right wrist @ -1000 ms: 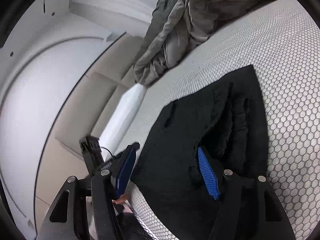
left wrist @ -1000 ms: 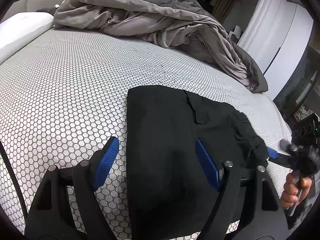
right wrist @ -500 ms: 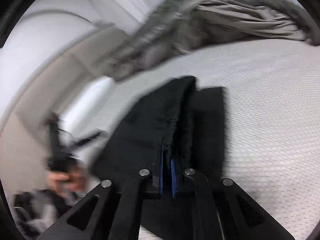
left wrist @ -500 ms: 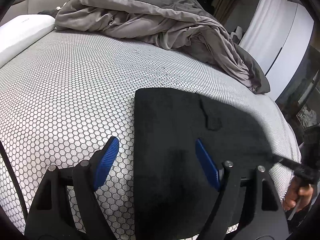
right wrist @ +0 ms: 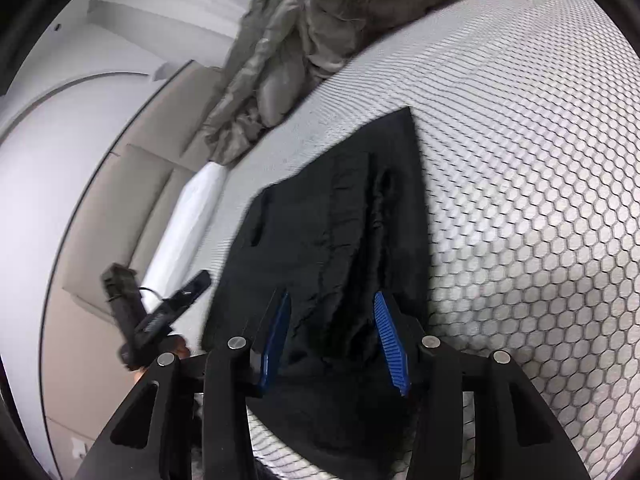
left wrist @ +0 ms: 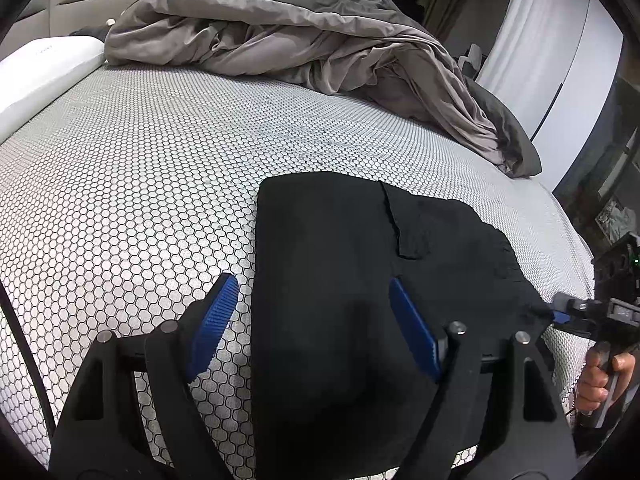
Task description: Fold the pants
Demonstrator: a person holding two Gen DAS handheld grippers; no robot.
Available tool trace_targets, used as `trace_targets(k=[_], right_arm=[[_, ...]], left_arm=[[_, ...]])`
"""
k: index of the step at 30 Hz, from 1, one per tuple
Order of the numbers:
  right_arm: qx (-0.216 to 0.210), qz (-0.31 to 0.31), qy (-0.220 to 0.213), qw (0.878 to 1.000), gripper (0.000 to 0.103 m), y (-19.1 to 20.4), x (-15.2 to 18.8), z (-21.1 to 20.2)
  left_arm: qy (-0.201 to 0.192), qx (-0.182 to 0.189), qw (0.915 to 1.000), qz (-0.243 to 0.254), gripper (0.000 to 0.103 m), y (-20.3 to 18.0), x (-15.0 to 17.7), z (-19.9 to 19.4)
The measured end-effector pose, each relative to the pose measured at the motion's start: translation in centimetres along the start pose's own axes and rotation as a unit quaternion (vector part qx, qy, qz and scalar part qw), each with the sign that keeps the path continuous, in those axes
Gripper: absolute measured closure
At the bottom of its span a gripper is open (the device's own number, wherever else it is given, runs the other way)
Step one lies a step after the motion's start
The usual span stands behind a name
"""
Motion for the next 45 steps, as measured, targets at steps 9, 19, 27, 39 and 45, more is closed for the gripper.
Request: trace_targets(k=[9, 19, 27, 39, 45], right_arm=[[0.008, 0.004, 0.028, 1.0, 0.056, -0.2, 0.8, 0.5], [-0.044, 0.035, 0.007, 0.998, 0.047, 0.4, 0.1, 1.5], [0.001, 0.023, 0.051, 0.998, 0.047, -0.4, 0.8, 2.8], [0.026, -0.007, 0.027, 0.999, 0.047, 1.2, 0.3, 2.8], [0.007, 0.017, 0.046, 0.999, 0.047, -0.1, 0.9, 3.1]], left_arm=[[0.003, -0.001, 1.0, 0.005, 0.027, -0.4, 0.2, 0.0], [-0.001, -0.001, 1.0, -0.003, 0.027, 0.0, 0.0, -0.4], [0.001, -0.001, 1.0, 0.0, 0.027, -0.3, 0.2, -0.4], [0.008, -0.005, 0.9999, 0.005, 0.027, -0.8, 0.5, 0.1], [0.006, -0.005, 1.0, -0.001, 0.027, -0.9, 0.4, 0.1]])
Point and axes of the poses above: each gripper's, at about its wrist camera, not at the fingertips, and z roughly the way its jaws point, y to its left, x to its underside, the point moved 6 cm from there along z, roughly the way its jaws point, and after that the axes turned 2 degrees about y, right-handed, at the moved point
